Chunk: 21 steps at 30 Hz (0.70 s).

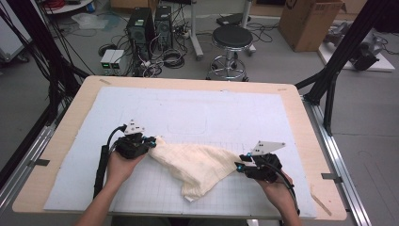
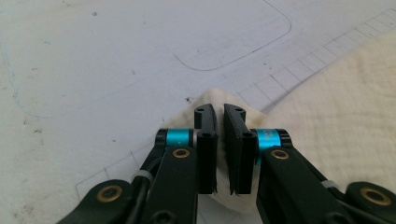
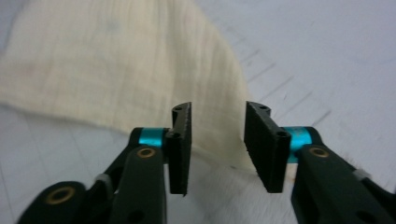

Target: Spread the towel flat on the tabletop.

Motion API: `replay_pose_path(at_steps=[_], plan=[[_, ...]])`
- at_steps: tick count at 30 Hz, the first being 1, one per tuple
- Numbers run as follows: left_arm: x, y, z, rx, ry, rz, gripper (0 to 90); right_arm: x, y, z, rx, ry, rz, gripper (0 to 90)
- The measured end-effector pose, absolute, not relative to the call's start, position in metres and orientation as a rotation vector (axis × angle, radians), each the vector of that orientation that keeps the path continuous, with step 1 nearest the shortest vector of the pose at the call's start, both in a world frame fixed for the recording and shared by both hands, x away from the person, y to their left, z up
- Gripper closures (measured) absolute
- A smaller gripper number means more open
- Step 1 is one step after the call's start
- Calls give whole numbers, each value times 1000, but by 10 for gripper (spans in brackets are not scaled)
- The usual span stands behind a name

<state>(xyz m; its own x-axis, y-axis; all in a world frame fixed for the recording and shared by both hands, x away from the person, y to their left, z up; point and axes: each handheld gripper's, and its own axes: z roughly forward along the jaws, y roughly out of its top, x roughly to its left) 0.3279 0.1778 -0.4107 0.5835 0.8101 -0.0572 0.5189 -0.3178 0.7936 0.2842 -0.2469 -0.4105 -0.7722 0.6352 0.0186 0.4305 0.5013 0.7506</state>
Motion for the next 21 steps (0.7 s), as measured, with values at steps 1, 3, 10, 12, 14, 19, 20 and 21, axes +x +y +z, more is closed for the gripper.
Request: replay_pose_path(at_steps=[1, 3, 10, 12, 14, 19, 20, 21], plan=[[328, 178, -410, 1993, 1060, 456, 827, 287, -245, -408, 897, 2483, 1149, 589], [327, 181, -409, 1980, 1062, 475, 848, 292, -239, -405, 891, 2478, 1137, 574], [333, 190, -408, 1908, 1139, 523, 855, 306, -228, -413, 894, 2501, 1066, 572], [337, 191, -410, 1891, 1152, 500, 855, 311, -228, -417, 927, 2503, 1049, 568], [342, 191, -411, 1861, 1174, 497, 855, 317, -227, -421, 940, 2509, 1035, 569], [357, 193, -412, 1858, 1213, 438, 850, 322, -222, -430, 933, 2574, 970, 699], [358, 194, -411, 1862, 1211, 430, 840, 321, -221, -430, 918, 2588, 965, 752], [359, 193, -411, 1865, 1215, 435, 836, 320, -220, -431, 907, 2593, 964, 789]])
